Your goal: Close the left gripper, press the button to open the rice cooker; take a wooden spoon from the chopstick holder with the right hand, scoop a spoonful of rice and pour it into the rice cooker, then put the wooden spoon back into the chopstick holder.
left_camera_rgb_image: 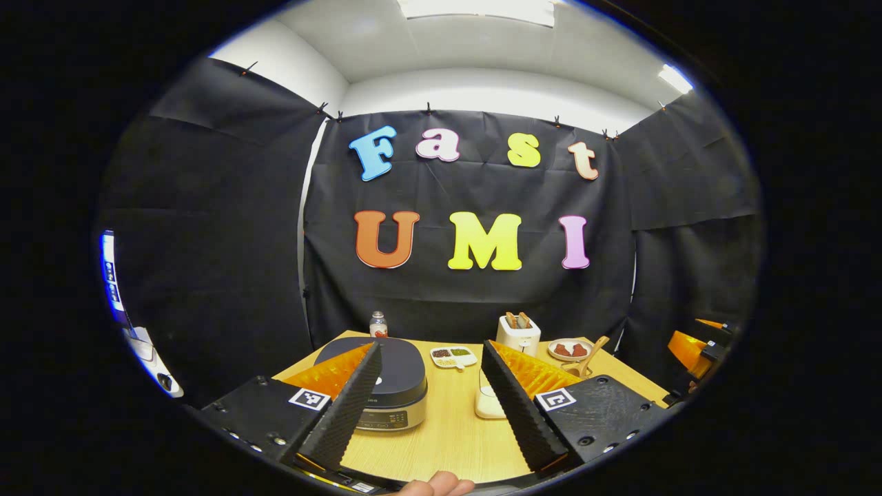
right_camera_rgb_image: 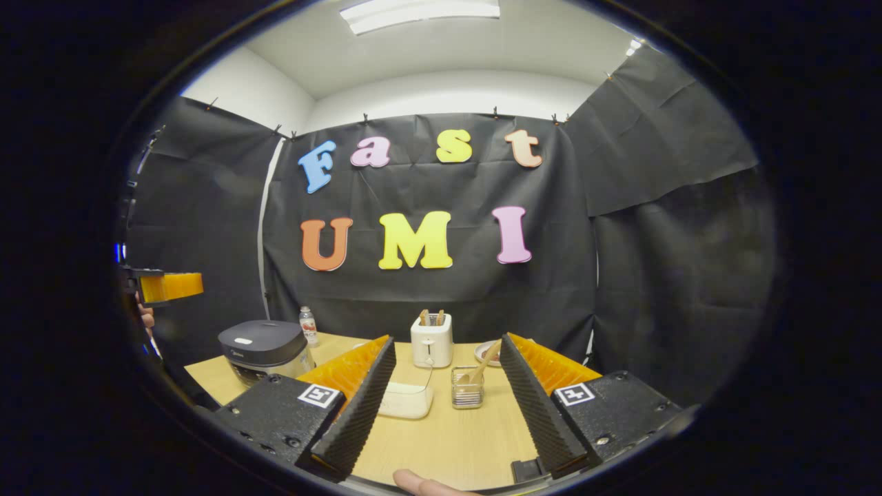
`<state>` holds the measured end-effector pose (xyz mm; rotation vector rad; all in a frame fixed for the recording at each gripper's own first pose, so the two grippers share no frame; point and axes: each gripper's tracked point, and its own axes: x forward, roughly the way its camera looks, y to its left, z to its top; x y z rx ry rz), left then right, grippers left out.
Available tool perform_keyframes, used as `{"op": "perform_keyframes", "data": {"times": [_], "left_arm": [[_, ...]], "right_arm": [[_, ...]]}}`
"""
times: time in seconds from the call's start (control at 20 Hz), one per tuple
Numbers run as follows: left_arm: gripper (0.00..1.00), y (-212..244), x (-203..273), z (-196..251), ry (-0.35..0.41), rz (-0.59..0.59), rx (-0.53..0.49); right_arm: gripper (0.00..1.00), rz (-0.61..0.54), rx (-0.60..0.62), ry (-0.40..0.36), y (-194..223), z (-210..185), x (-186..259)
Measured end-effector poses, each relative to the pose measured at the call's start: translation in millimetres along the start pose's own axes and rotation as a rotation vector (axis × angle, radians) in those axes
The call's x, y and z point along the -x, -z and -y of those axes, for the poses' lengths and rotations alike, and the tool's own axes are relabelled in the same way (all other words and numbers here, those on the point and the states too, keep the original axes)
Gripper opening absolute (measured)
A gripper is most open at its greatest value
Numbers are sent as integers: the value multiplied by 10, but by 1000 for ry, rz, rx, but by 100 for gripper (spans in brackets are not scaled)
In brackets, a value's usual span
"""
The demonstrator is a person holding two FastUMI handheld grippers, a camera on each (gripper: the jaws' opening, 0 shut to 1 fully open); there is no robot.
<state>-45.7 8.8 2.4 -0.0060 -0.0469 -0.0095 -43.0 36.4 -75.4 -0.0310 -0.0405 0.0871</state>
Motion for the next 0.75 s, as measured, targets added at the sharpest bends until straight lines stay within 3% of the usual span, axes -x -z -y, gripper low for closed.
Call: {"op": "perform_keyframes", "data": {"times": [0.2, 0.4, 0.75], "left_arm": [[93, 111, 187, 64, 22, 10, -28], [93, 214, 311, -152, -36, 28, -44], [94, 239, 358, -183, -32, 41, -50]], "right_arm": [[98, 6, 16, -8, -44, -9, 56], [98, 29, 25, -19, -93, -48, 119], [98, 25, 20, -31, -79, -150, 150]]}}
